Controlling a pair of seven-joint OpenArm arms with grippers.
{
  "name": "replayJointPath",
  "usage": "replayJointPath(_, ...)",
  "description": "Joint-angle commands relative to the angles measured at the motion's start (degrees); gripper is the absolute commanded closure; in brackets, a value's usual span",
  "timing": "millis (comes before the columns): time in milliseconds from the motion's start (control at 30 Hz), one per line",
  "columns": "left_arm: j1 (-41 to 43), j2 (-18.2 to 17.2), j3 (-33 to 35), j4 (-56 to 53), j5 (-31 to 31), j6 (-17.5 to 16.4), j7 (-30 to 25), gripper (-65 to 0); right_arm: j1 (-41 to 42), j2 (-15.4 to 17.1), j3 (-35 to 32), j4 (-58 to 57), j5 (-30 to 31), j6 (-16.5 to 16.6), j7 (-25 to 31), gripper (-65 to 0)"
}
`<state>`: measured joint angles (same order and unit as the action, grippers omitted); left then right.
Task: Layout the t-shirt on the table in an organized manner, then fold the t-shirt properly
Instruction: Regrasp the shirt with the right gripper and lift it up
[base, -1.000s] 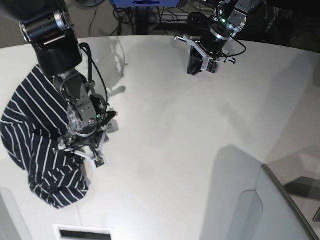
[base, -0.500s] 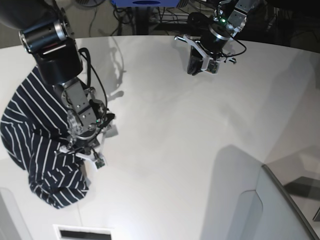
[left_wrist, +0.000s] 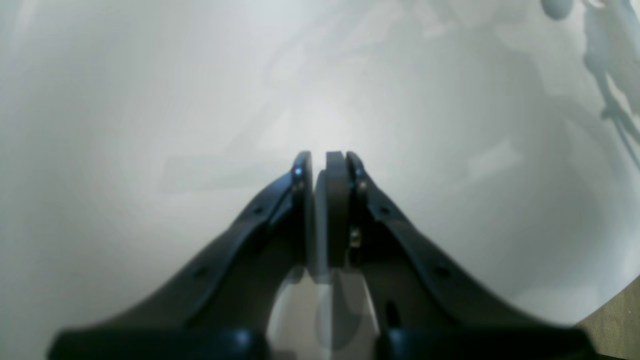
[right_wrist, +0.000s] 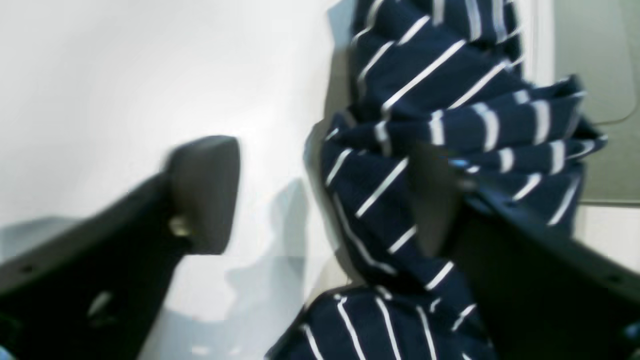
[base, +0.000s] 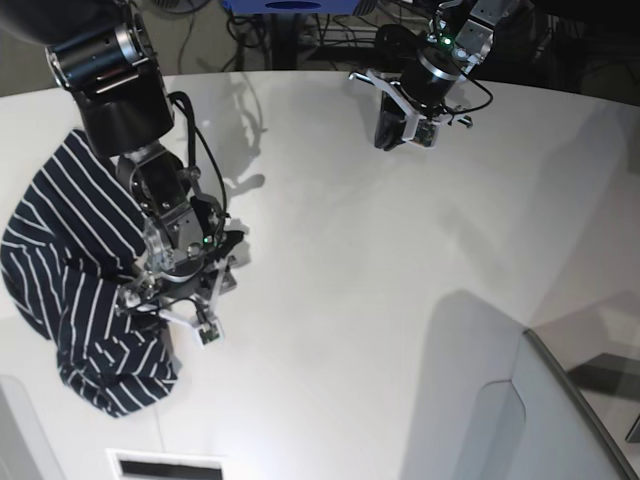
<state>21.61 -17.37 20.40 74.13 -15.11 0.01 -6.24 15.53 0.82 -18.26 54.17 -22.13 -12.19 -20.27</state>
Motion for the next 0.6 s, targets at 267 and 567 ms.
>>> replayJointPath(267, 0.8, -0.4, 0.1, -0.3, -0.1, 0.3, 3.8, -5.8, 7.7, 1.8, 0.3, -13.4, -0.6, -0.8, 6.4, -34.5)
replayJointPath(567, 0.8, -0.4, 0.1, -0.3, -0.1, 0.3, 3.8, -5.8, 10.6, 2.3, 0.3, -18.6, -0.6, -0.8, 6.8, -7.2)
